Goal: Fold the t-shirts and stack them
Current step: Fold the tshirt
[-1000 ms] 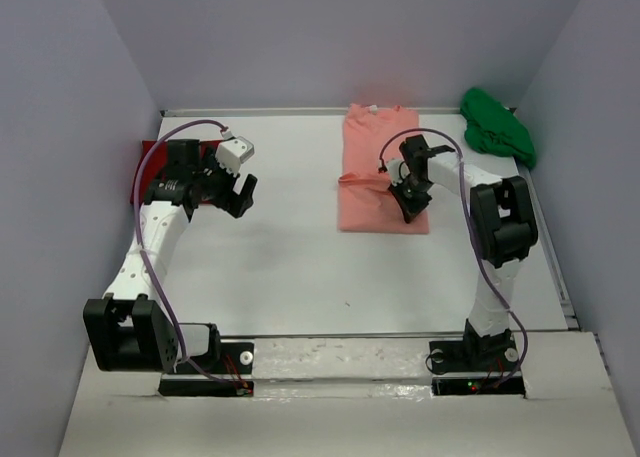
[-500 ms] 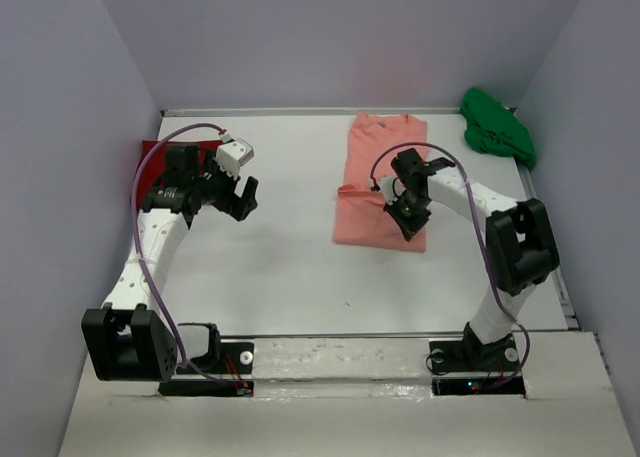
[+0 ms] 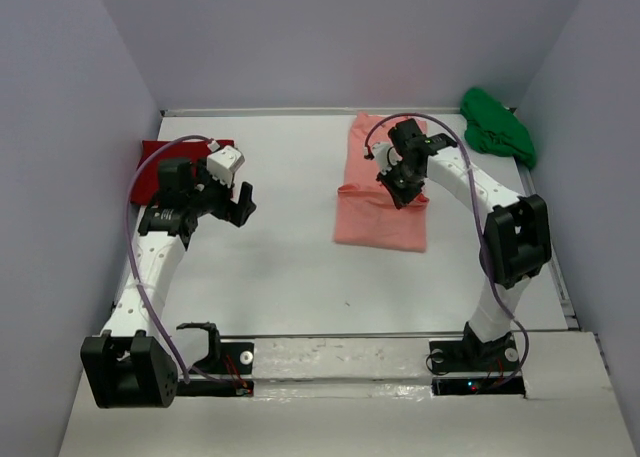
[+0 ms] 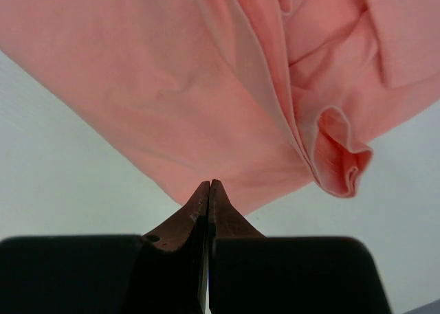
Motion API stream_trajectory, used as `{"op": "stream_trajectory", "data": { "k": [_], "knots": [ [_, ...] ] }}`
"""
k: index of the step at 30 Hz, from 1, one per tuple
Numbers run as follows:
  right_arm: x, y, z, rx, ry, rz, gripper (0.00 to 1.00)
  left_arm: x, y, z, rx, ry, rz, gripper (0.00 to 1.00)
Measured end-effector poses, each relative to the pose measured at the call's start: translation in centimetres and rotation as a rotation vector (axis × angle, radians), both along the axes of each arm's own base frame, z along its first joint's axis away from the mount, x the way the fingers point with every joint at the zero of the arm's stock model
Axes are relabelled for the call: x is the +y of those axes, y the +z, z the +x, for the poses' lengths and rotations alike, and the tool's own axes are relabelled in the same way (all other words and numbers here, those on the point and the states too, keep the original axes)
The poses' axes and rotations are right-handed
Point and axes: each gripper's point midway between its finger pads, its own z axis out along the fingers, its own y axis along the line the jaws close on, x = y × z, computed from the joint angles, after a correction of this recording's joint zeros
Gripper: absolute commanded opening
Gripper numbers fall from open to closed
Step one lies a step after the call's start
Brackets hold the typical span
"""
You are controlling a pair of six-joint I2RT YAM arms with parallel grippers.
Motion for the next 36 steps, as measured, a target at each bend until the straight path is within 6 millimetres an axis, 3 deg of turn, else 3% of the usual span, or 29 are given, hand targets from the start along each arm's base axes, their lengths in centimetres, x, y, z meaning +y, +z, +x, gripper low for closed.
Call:
{"op": "stream_trajectory", "data": {
  "k": [3,6,20,28,36],
  "knots": [
    [0.2,-3.0,-0.2,0.086,0.005,-0.021,0.00,-0.1,-0.6,-0.4,0.011,-0.003,-0.017,0.99],
    [0.2,-4.5,-0.3,0.122,0.005,-0.035,0.00,-0.3,-1.1,-0.7,0.027,-0.005,-0.034,0.99],
    [0.2,-5.3,1.7,0.100,-0.010,-0.072,0.00,-0.6,0.0,-1.7,-0.039,-0.020,-0.051,0.99],
    [-1.0,-6.9,4.9,0.077,-0.054,-0.138,0.00,-0.6,0.4,-2.1,-0.072,-0.022,-0.046,0.99],
    [-5.8,-5.7,11.7,-0.057,-0.210,-0.228,0.00,0.0,0.2,-2.6,-0.083,-0.006,-0.041,0.99]
  ]
}}
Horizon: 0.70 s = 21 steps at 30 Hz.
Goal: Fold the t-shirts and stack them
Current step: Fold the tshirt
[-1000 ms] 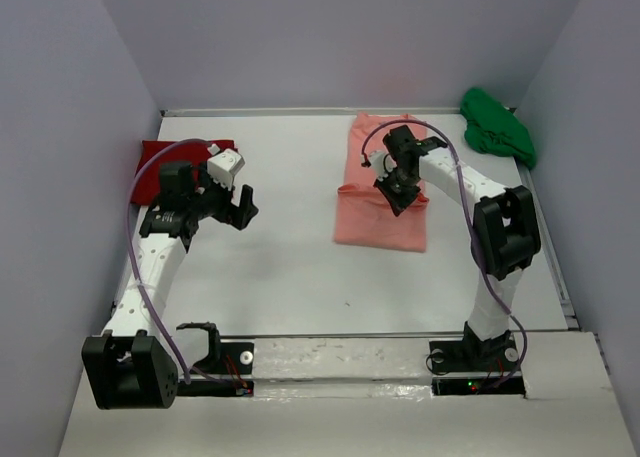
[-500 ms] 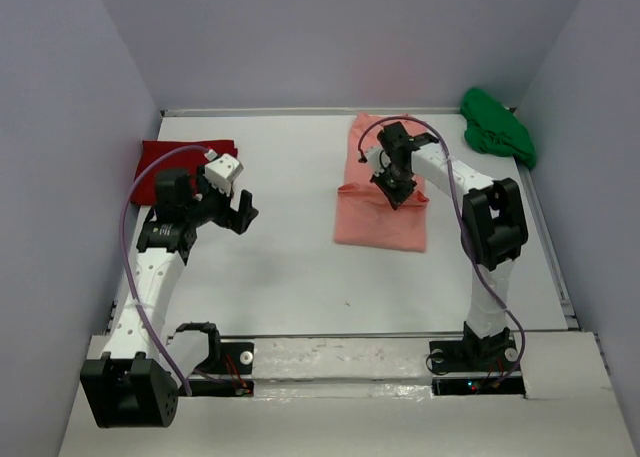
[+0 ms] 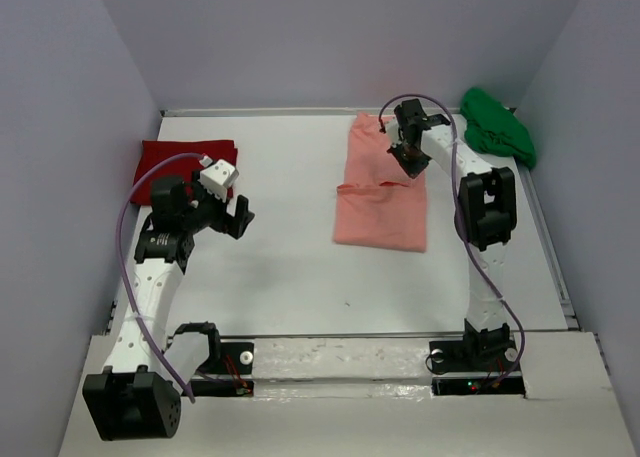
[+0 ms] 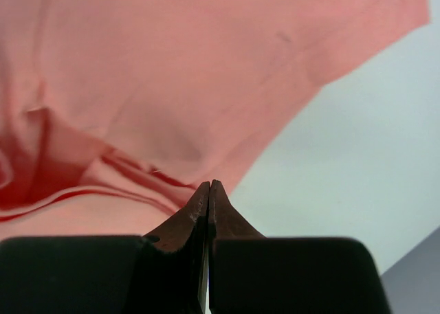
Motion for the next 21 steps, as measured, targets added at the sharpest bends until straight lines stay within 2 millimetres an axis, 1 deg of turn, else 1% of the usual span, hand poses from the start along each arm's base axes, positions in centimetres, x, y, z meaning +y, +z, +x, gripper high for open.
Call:
{"op": "stream_trajectory", "data": {
  "k": [2,3,5,7,9,11,12,13,16,18,20,21],
  "knots": [
    [-1.3,0.3,1.3,-0.031,-0.033,-0.020,0.00,0.2,0.0,0.0,-0.003,0.007,0.001,0.99],
    [-1.8,0.4,1.6,-0.040,-0.044,-0.029,0.00,0.3,0.1,0.0,-0.007,0.009,0.002,0.99],
    [-2.1,0.6,1.7,-0.043,-0.052,-0.038,0.00,0.4,0.2,0.0,-0.015,0.011,0.002,0.99],
    [-1.8,0.8,1.8,-0.046,-0.047,-0.028,0.00,0.4,0.3,-0.1,-0.019,0.012,0.003,0.99],
    [-1.1,0.9,1.3,-0.028,-0.031,0.005,0.00,0.4,0.3,-0.1,-0.021,0.013,0.002,0.99],
    [-0.5,1.5,0.8,-0.020,-0.018,0.041,0.00,0.4,0.3,-0.1,-0.021,0.013,0.002,0.99],
    [0.3,2.3,0.2,-0.015,-0.001,0.074,0.00,0.4,0.3,-0.1,-0.021,0.012,0.002,0.99],
    [0.6,2.9,0.0,-0.018,0.007,0.094,0.00,0.4,0.3,-0.1,-0.021,0.011,0.001,0.99],
    [2.8,6.0,-1.9,-0.030,0.063,0.176,0.00,0.4,0.3,-0.2,-0.023,0.009,-0.001,0.99],
    [4.9,8.0,-3.0,-0.048,0.116,0.222,0.00,0.5,0.4,-0.1,-0.026,0.012,-0.001,0.99],
    [6.8,9.0,-3.8,-0.052,0.163,0.256,0.00,0.6,0.5,-0.1,-0.030,0.012,-0.003,0.99],
    [8.3,9.4,-4.3,-0.048,0.196,0.273,0.00,0.6,0.5,-0.1,-0.030,0.013,-0.003,0.99]
  ]
}}
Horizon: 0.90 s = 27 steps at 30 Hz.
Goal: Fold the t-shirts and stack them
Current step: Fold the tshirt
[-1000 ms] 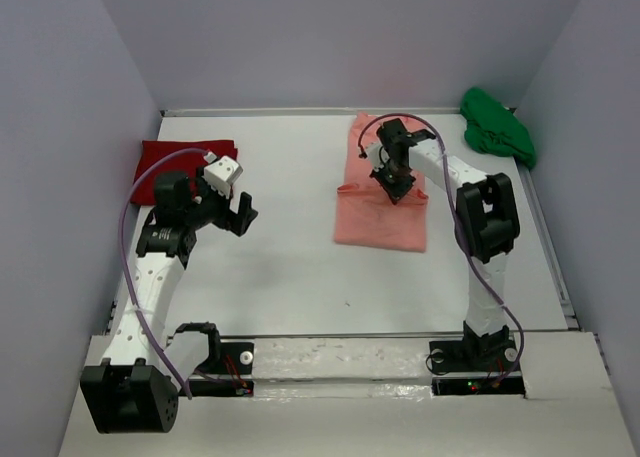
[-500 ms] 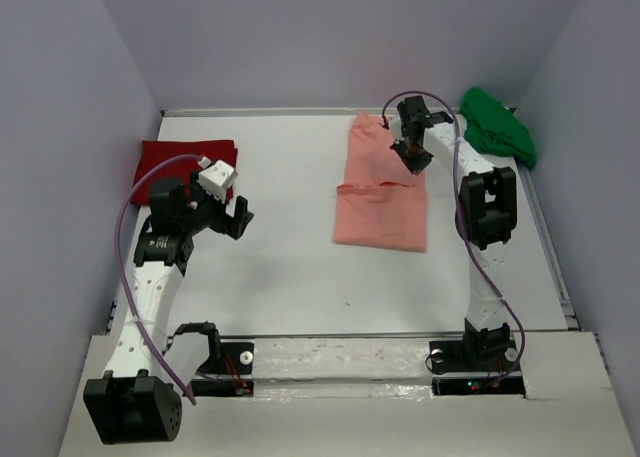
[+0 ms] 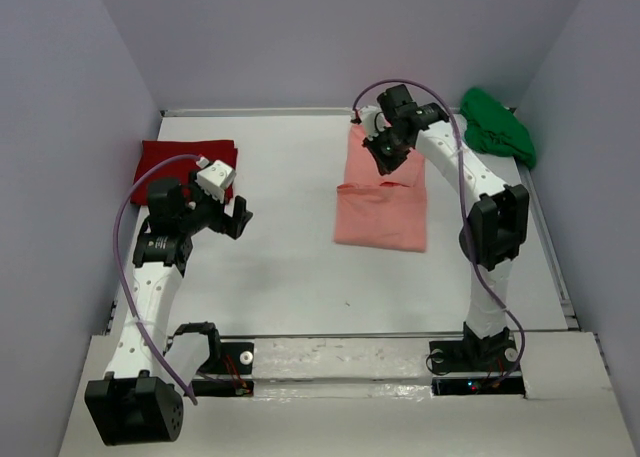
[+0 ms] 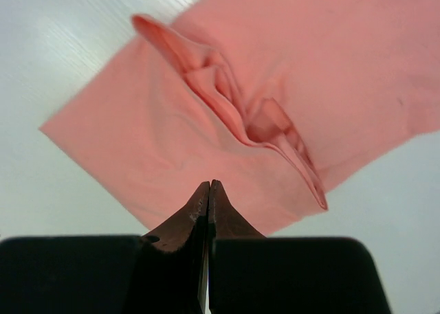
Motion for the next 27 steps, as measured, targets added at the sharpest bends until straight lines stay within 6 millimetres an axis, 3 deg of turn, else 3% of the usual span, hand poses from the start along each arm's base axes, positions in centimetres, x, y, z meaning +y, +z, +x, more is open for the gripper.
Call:
{"op": "stream_trajectory", "data": {
  "k": [5,8,13,16,27],
  "knots": [
    [4.9,-1.2,-1.1,0.056,0.109,0.033,0.00,0.2,0.0,0.0,-0.004,0.005,-0.001,0.99],
    [6.5,-3.6,-0.8,0.116,0.136,0.027,0.00,0.5,0.1,0.1,-0.007,0.012,-0.002,0.99],
    [6.7,-7.1,-0.9,0.203,0.136,0.000,0.00,0.6,0.1,0.1,-0.010,0.018,-0.002,0.99],
    [6.8,-8.3,-0.8,0.233,0.134,-0.010,0.00,0.6,0.1,0.1,-0.010,0.017,-0.003,0.99],
    [8.0,-8.6,1.0,0.214,0.141,0.007,0.00,0.8,0.2,0.1,-0.011,0.021,-0.003,0.99]
  ]
}}
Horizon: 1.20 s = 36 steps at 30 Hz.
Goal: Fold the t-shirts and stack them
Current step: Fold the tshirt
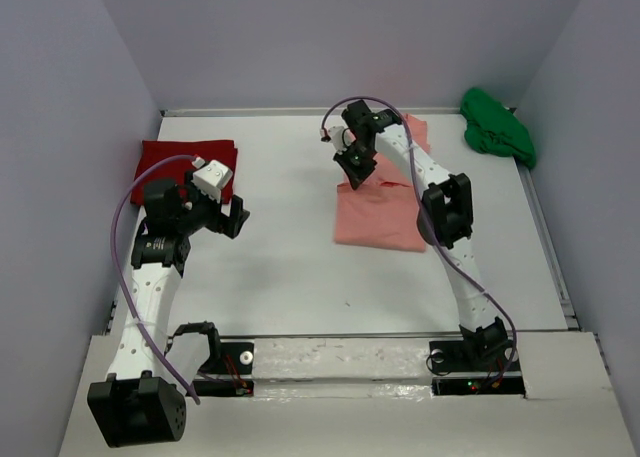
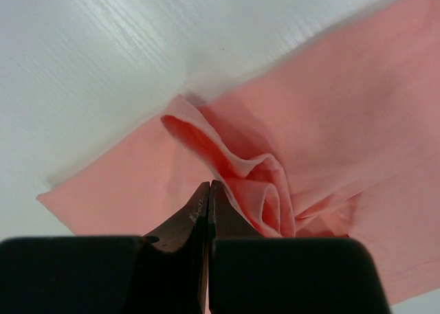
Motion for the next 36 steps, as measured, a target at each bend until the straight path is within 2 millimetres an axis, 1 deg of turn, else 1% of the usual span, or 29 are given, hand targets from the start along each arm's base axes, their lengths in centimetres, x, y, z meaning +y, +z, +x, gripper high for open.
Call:
{"op": "stream_trajectory", "data": {
  "k": [3,11,16,21,24,25,27,28,29,30,32,33,35,36],
  "knots": [
    [0.0,-0.8,0.4,-0.001,-0.003,-0.013,0.00,0.0,0.0,0.0,0.000,-0.002,-0.001,0.99],
    [-0.4,-4.7,0.8,0.036,-0.011,-0.078,0.00,0.1,0.0,0.0,-0.001,0.001,0.000,0.99],
    [-0.6,-4.6,1.5,0.011,-0.019,-0.095,0.00,0.2,-0.1,0.0,-0.002,0.000,0.002,0.99],
    [-0.7,-4.6,1.5,0.007,-0.021,-0.102,0.00,0.3,-0.5,0.0,0.005,0.005,0.002,0.99],
    [-1.0,-4.2,1.3,0.004,-0.022,-0.109,0.00,0.3,-0.5,0.0,0.004,0.003,0.001,0.99],
    [-1.2,-4.0,1.2,0.002,-0.025,-0.118,0.10,0.2,-0.5,-0.1,0.003,-0.003,0.001,0.99],
    [-2.1,-2.6,0.6,-0.012,-0.028,-0.139,0.18,0.0,-0.5,-0.2,0.006,-0.016,-0.001,0.99],
    [-2.6,-1.3,0.2,-0.035,-0.033,-0.146,0.30,-0.1,-0.5,-0.3,0.009,-0.024,-0.003,0.99],
    [-3.0,-0.2,-0.1,-0.050,-0.038,-0.151,0.36,-0.3,-0.4,-0.4,0.016,-0.035,-0.007,0.99],
    [-3.5,1.2,-0.3,-0.080,-0.046,-0.156,0.41,-0.4,-0.3,-0.4,0.023,-0.044,-0.012,0.99],
    [-5.0,5.7,-0.5,-0.195,-0.083,-0.163,0.48,-1.0,0.4,0.0,0.034,-0.077,-0.022,0.95],
    [-5.5,7.6,-0.6,-0.241,-0.096,-0.158,0.49,-1.4,0.8,0.3,0.036,-0.097,-0.027,0.94],
    [-7.3,12.1,-1.2,-0.345,-0.163,-0.131,0.51,-2.7,1.1,1.0,0.060,-0.152,-0.038,0.93],
    [-8.4,13.9,-1.6,-0.387,-0.201,-0.116,0.51,-3.3,1.1,1.2,0.072,-0.174,-0.042,0.92]
  ]
}}
